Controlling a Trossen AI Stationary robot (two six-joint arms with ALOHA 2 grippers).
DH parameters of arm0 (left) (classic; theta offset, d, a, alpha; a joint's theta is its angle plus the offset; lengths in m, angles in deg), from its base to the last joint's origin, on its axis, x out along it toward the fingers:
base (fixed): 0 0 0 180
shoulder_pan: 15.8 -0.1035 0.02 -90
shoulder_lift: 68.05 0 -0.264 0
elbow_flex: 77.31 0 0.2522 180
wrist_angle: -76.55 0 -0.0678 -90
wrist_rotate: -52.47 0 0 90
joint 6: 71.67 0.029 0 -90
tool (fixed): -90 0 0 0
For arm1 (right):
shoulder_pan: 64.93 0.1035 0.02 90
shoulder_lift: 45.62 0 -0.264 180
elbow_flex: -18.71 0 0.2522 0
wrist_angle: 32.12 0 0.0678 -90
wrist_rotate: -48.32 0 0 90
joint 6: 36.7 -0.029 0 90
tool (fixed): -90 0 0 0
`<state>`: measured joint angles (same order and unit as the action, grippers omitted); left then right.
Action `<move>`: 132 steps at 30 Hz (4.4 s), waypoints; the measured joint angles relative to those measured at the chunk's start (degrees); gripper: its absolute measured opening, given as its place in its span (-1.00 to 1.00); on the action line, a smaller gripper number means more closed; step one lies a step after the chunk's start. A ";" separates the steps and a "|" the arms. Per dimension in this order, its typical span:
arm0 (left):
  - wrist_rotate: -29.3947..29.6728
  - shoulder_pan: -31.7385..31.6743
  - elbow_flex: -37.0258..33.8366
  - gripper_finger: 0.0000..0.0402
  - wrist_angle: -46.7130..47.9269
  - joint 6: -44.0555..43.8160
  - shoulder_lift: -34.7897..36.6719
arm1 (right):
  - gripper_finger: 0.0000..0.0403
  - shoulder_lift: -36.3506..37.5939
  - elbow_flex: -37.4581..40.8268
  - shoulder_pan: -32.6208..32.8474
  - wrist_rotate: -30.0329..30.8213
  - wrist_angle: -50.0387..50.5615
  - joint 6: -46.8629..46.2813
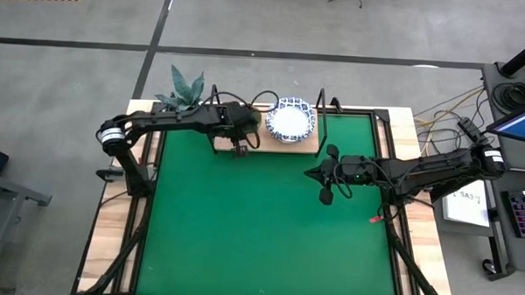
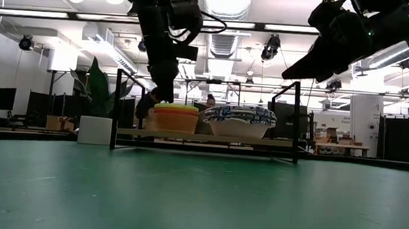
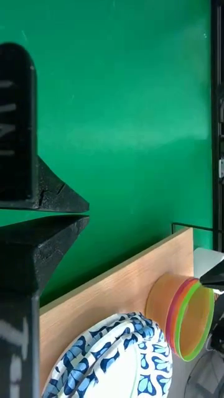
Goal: Place and stack bowls onto a shelf
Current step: Adjust the stacked transparent bowls on the shelf, then return to Home Position
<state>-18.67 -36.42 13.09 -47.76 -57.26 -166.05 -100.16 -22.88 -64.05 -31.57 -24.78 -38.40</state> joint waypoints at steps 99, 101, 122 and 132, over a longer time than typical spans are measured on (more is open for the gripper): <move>-14.94 8.53 -75.60 -1.00 -53.35 -17.33 96.37 | -0.96 50.73 27.21 -10.95 -16.00 4.79 -0.77; -14.93 8.52 -75.60 -1.00 -53.35 -17.33 96.37 | -0.96 50.69 27.21 -10.95 -16.00 4.78 -0.70; -14.91 8.53 -75.58 -1.00 -53.35 -17.33 96.22 | -0.96 50.69 27.23 -10.95 -16.04 4.61 -0.85; -14.91 8.52 -75.56 -1.00 -53.35 -17.31 96.22 | -0.96 50.69 27.23 -10.95 -16.04 4.61 -0.84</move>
<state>-33.58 -27.91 -62.46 -101.11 -74.57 -69.83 -49.48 4.35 -75.00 -47.61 -20.16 -39.23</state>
